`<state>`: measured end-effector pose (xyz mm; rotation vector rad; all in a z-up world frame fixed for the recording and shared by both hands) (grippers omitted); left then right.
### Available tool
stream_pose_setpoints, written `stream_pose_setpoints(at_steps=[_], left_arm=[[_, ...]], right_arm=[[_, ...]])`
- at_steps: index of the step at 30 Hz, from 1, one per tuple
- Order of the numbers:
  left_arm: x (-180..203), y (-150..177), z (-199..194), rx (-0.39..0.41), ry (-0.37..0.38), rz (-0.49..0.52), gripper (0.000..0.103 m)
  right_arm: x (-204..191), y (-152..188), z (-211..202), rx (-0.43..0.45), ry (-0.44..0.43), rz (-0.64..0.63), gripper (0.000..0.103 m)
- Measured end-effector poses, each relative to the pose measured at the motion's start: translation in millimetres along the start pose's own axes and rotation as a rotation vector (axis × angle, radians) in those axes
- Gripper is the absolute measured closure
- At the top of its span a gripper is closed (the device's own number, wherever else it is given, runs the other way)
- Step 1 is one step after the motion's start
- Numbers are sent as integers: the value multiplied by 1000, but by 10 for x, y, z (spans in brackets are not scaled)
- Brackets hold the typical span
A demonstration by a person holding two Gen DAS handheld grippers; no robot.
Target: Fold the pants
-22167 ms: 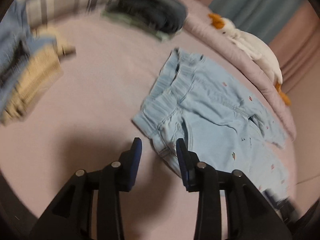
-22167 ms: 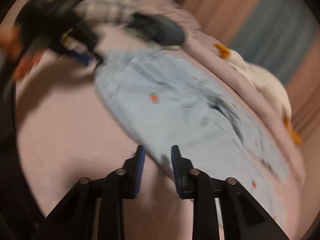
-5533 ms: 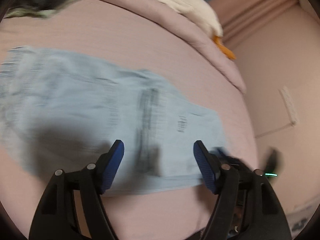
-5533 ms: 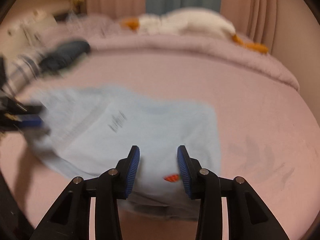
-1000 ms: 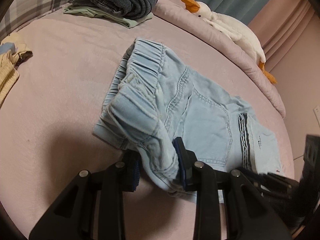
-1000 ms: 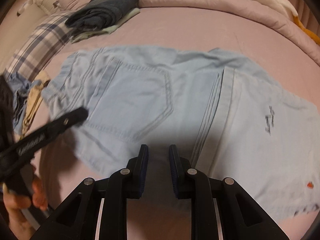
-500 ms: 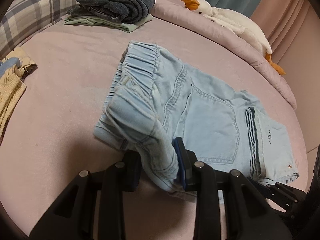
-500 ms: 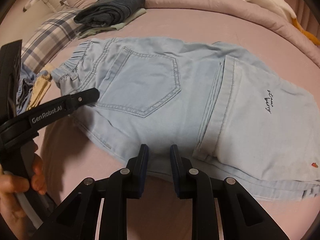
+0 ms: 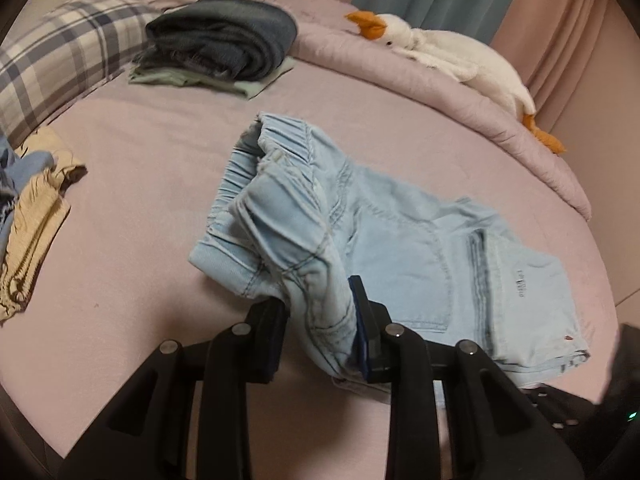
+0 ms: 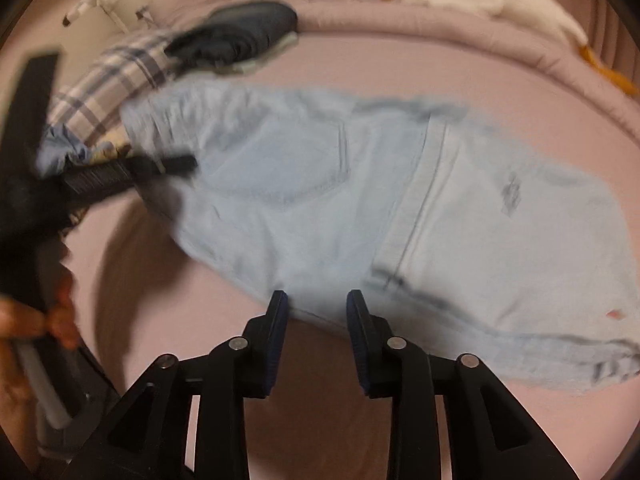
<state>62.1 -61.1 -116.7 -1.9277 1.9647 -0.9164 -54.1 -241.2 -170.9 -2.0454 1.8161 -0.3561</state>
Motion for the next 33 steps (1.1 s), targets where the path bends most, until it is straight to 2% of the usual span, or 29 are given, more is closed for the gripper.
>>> stream_pose_setpoints(at_steps=[3,5,8,10,12,16,20,23,25,28,30,33], left_arm=[[130,-41,-146,42,4,37,74],[211,-74,-231,61,18,51,74],[379,-131,-340,90,34,84,74],[506,-145,-399,107,40,114,74],[624,-156,-439,121,44,139,74],[855,-159,-487,135,56,190,74],[1043,-127,-475,130,68,238,74],[1216,-76,-437,118,80,286,74],[1332,-38,-404,111,86,317,73],[1528,38,-353,98,101,378,71],[1636,85,-313,89,116,418,67],[1861,152,-243,64,192,451,52]], right_arm=[[-29,-33,9,23,11,-20,71],[-17,-69,-69,29,-40,6,71],[109,-147,-267,86,-91,75,70],[263,-213,-426,147,-127,121,64],[409,-253,-493,180,-120,159,61],[706,-222,-484,182,-74,237,60],[856,-95,-390,174,-130,323,60],[929,-9,-363,179,-239,427,59],[1015,22,-357,189,-331,516,51],[1200,37,-341,218,-535,712,46],[1295,6,-371,257,-678,820,44],[1391,-72,-458,327,-821,896,36]])
Point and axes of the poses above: each gripper's, at about its wrist camera, not at the fingertips, and z roughly the way its jaws point, x to its right, y to its underside, the point moved 7 cm from there along z, roughly the way its jaws point, and after that the axes turned 1 degree about -x, right-handed, at the moved point
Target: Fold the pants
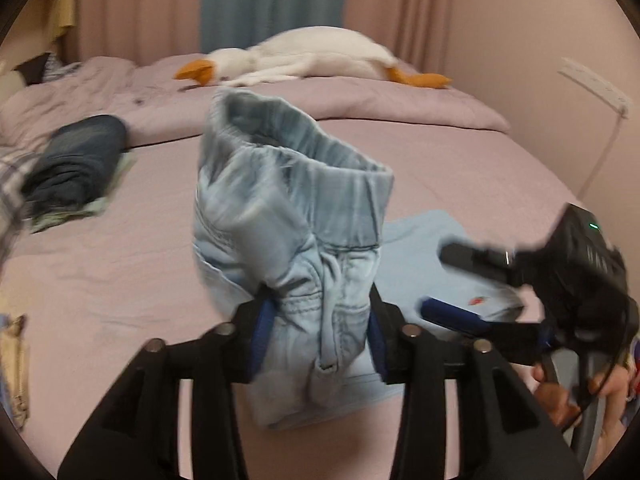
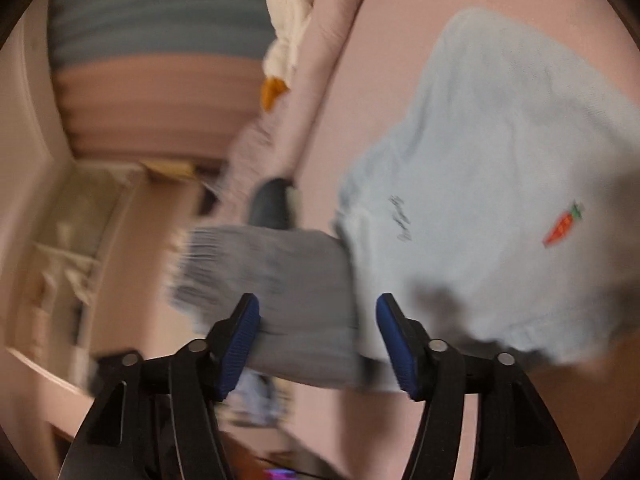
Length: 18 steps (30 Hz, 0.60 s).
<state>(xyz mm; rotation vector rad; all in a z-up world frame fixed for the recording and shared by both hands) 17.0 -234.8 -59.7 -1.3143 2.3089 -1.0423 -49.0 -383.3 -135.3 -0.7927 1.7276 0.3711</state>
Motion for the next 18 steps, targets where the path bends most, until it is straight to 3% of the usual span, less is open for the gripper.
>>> stream_pose_setpoints(at_steps=[2,5,8,12,16,17,18], left_arm=[[136,10,82,-18,81,6,41],[216,81,163,-58,150,-11,39],[105,179,151,-79,132,-44,35],[-234,363,66,-101,104,-141,34],[-510,564,-6,-126,84,-249,34],[-580,603,-8,-132,78,-274,34],[-645,647,-30,-132,71,-301,34]], right_arm=[[-18,-63,-22,11,-84,53,32],[39,-173,-31,29,-157,125,30],[151,-220,-8,34,-155,192,29],[161,-195,119,0,-54,169,29],[14,-181,252,-6,78,39,30],[-14,-192,307,-6,132,0,39],[-32,-183,368,-19,198,-47,55]])
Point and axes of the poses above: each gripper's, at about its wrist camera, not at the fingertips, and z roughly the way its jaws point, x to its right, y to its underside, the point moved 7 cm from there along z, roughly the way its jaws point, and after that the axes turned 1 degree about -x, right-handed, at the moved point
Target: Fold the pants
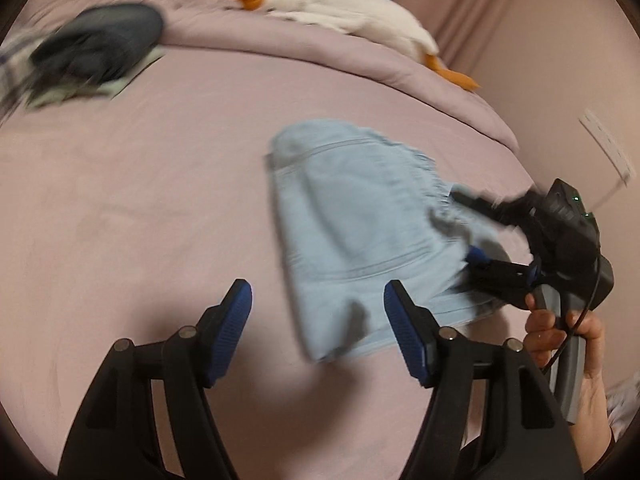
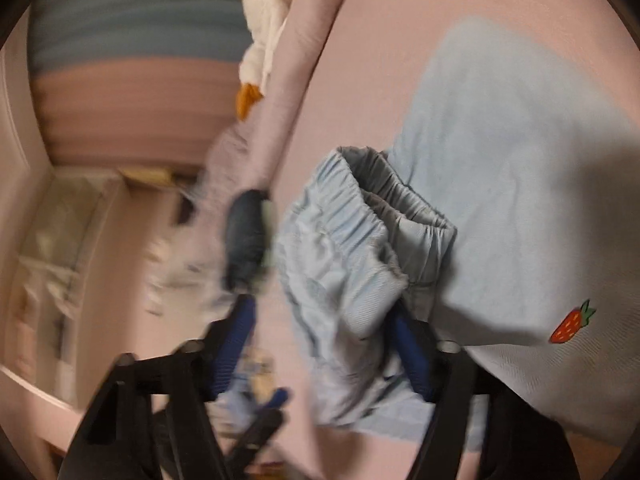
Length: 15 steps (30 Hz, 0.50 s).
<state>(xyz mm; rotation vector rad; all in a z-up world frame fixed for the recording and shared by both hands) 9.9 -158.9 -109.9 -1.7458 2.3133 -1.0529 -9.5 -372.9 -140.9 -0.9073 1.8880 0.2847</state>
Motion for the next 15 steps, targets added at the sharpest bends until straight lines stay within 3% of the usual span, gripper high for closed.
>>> stream_pose_setpoints(at_steps=[2,5,10,11,15], left_arm=[[-83,41,-37,4,-6,-35,34],[-182,60,-105,14,-4,-67,34],[-279,140,-172,15,8,-91,34],[-296,135,-166,14,12,-92,34],[-281,120,-151,16,24,-81,34]], right_arm=[[9,1,132,-31,131,-63,73],[-21,16,190,-57,244,-90,75],[-18,-43,90,-41,267,-50,63],[67,-37,44,-32,329,-38,52],[190,44,6,-30,321,-34,52]])
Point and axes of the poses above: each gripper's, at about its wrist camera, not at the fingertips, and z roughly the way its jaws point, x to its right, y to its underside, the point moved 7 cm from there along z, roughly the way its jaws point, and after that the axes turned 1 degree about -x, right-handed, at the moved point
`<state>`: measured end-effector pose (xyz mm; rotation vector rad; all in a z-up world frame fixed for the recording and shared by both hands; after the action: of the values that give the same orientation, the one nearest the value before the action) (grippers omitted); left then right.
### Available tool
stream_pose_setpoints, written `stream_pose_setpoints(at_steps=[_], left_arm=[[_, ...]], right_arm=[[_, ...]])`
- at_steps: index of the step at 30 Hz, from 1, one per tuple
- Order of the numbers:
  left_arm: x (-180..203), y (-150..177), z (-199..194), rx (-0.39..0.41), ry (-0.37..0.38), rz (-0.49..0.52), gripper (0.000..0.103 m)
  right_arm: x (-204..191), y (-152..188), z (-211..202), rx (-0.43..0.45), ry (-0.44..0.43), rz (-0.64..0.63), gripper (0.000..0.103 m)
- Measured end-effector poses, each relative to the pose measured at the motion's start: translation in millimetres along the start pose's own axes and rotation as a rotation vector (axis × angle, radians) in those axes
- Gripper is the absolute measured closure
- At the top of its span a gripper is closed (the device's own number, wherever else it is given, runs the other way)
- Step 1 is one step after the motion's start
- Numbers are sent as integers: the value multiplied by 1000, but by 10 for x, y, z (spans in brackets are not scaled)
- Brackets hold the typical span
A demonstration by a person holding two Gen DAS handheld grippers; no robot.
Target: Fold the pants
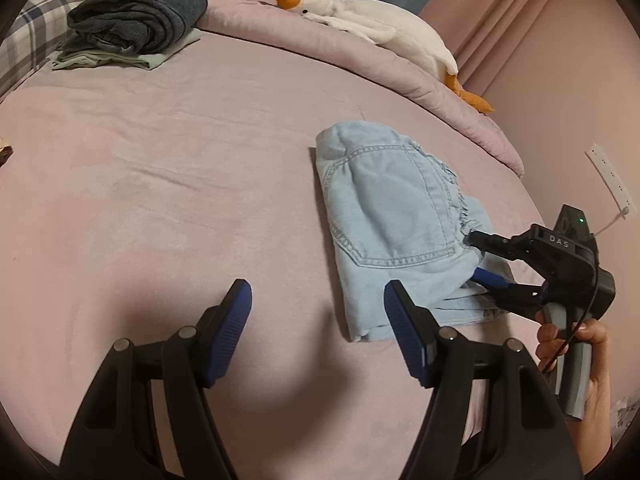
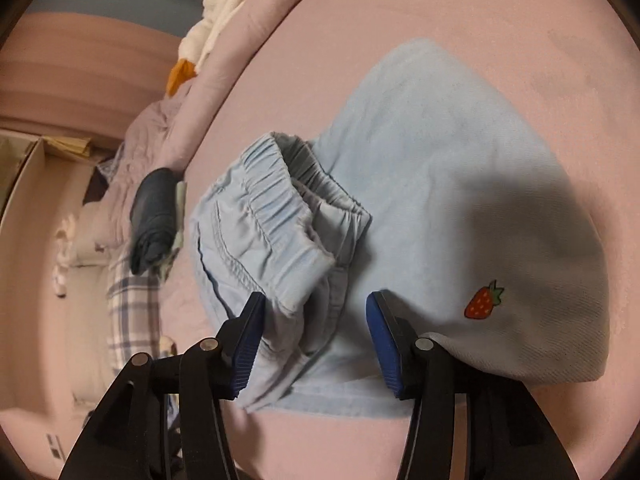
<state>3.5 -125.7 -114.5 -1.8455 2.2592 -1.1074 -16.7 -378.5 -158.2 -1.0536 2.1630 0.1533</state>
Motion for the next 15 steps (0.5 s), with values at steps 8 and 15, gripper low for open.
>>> stream_pose_setpoints(at_steps=[8,15], left_arm=[[62,2,26,-13,4,12,34],[64,29,60,-35,-16,22,34]], right_arm=[[-21,-62,173,-19,-92,-27,51],[-249,-57,-197,155,-134,-167,84]])
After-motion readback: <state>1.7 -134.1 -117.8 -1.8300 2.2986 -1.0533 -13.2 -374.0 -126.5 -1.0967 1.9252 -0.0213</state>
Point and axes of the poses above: each gripper's, at about its wrist camera, not at the fingertips, and z roughly the way its jaws point, x to its right, y to its underside, the point moved 7 cm from there along z, roughly the way its jaws point, and after that the axes turned 1 degree about -x, right-handed, at the moved point
